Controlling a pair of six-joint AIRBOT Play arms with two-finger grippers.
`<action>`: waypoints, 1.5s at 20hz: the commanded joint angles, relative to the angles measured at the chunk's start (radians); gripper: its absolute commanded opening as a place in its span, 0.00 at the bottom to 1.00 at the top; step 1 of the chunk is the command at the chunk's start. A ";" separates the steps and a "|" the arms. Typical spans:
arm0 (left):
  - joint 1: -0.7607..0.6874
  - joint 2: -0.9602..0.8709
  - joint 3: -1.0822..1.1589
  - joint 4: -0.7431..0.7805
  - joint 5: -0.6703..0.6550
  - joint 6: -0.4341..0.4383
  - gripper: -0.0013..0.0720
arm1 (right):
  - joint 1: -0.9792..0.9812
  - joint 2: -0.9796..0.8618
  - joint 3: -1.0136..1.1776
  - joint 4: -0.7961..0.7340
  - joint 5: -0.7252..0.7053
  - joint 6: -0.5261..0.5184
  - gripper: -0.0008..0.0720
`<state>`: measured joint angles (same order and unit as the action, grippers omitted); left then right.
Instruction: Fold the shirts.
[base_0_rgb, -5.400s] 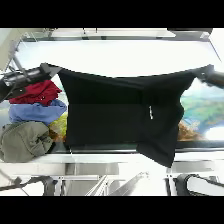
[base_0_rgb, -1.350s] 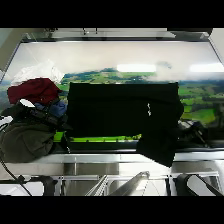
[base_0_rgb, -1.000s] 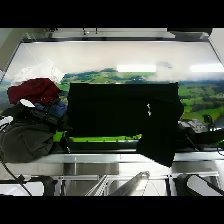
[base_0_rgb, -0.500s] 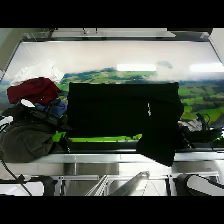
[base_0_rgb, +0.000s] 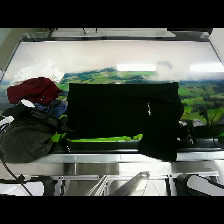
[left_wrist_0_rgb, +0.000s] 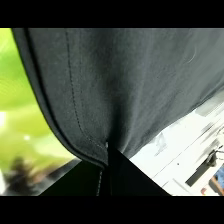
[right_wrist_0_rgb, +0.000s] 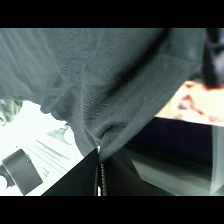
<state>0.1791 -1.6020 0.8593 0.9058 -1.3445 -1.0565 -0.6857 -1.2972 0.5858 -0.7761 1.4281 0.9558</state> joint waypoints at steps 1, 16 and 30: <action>0.015 0.003 0.044 -0.011 -0.082 0.001 0.05 | -0.062 0.021 0.056 0.010 0.037 0.029 0.04; 0.007 -0.058 0.441 -0.017 -0.146 -0.119 0.05 | 0.000 -0.065 0.363 0.374 -0.138 -0.018 0.04; -0.056 -0.513 1.073 -0.016 -0.176 -0.311 0.05 | 0.219 -0.626 0.793 0.491 -0.351 -0.018 0.04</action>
<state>0.1249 -2.0453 1.8198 0.8894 -1.4998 -1.3193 -0.4759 -1.8473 1.3239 -0.3119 1.1107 0.9401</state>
